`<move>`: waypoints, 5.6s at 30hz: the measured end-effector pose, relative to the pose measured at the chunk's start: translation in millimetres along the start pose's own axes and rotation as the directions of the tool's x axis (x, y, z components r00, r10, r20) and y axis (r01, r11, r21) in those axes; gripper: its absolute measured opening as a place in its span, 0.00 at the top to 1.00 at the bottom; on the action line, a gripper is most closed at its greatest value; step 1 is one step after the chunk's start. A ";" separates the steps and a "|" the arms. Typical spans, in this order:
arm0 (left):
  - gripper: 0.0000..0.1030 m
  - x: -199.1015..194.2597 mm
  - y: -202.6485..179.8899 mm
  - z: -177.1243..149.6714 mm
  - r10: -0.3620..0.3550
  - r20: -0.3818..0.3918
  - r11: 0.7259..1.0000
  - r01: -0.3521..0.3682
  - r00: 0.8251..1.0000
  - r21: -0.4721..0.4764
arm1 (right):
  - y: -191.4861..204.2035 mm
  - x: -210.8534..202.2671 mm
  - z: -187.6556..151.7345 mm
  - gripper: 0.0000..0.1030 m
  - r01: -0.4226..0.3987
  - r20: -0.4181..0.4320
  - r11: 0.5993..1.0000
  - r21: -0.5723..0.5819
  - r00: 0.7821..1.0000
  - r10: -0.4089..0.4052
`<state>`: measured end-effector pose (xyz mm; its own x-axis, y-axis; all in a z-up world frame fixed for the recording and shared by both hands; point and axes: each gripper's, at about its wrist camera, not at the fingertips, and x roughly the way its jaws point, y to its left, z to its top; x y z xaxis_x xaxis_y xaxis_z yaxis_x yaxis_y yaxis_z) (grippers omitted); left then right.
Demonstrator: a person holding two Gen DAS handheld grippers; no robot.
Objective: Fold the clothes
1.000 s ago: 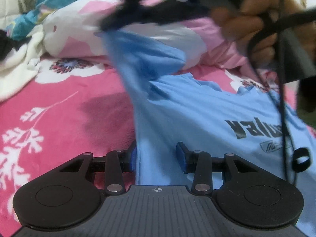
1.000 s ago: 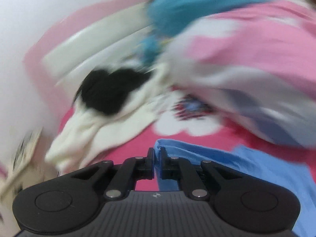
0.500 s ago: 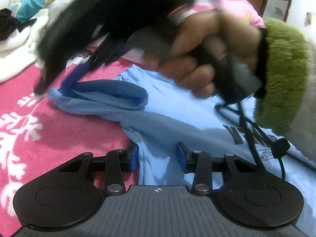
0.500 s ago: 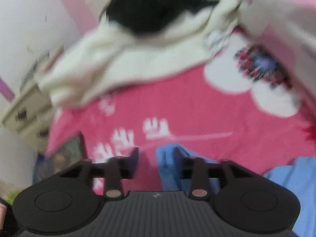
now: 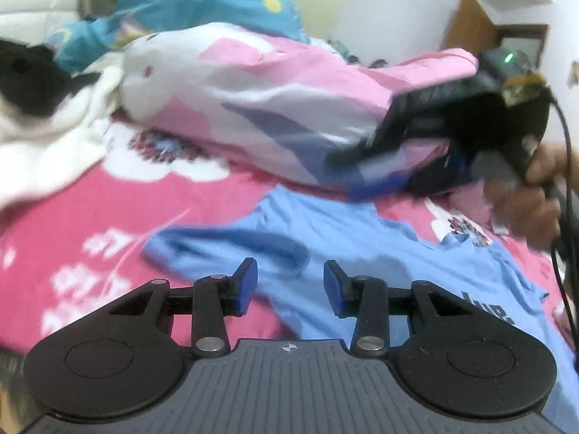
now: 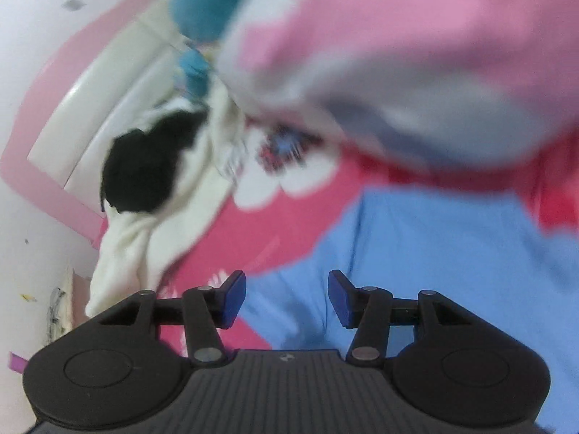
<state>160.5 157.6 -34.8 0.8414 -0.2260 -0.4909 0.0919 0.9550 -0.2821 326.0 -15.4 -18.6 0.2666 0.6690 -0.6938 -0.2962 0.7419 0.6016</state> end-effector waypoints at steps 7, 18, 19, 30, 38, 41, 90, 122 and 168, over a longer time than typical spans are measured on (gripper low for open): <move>0.61 23.6 10.3 -18.0 0.029 -0.084 0.999 -0.028 0.996 0.016 | -14.1 39.8 -11.7 0.54 -0.016 -0.086 0.996 0.093 0.996 0.024; 0.61 23.8 9.3 -21.6 0.045 -0.085 0.998 -0.042 0.995 0.040 | 7.7 47.2 14.6 0.95 -0.072 0.037 0.997 0.031 0.997 0.071; 0.61 24.1 9.7 -21.3 0.045 -0.085 0.998 -0.042 0.995 0.040 | 13.4 49.4 22.5 0.95 -0.078 0.052 0.997 0.014 0.996 0.077; 0.61 25.1 10.8 -21.1 0.052 -0.089 0.998 -0.049 0.995 0.043 | 50.1 133.9 81.6 0.95 -0.016 0.056 0.986 -0.167 0.998 0.026; 0.61 25.4 11.3 -22.1 0.052 -0.089 0.998 -0.048 0.995 0.044 | 34.6 163.9 83.1 0.75 -0.063 0.089 0.986 -0.156 0.993 0.077; 0.61 24.9 11.9 -22.5 0.051 -0.089 0.998 -0.048 0.995 0.042 | 29.4 157.8 85.0 0.60 -0.109 0.136 0.985 -0.136 0.982 0.128; 0.60 15.5 24.2 -16.9 0.017 -0.083 0.999 -0.020 0.996 -0.032 | -1.3 97.9 66.9 0.89 0.458 0.218 0.808 -0.371 0.889 -0.404; 0.60 -61.6 -0.3 -66.9 -0.072 -0.117 0.985 0.052 0.990 -0.165 | 117.1 30.1 -114.7 0.70 0.242 0.186 0.597 -0.765 0.970 -0.155; 0.93 -65.1 14.0 -92.8 -0.237 0.019 0.955 0.237 0.971 -0.179 | 68.9 106.0 -20.1 0.94 0.199 0.083 0.900 -0.388 0.980 -0.181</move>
<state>57.6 167.8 -83.3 0.8055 -0.4426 -0.3940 0.1918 0.8239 -0.5333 315.4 105.7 -58.7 0.3911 0.5250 -0.7559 -0.5689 0.7835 0.2499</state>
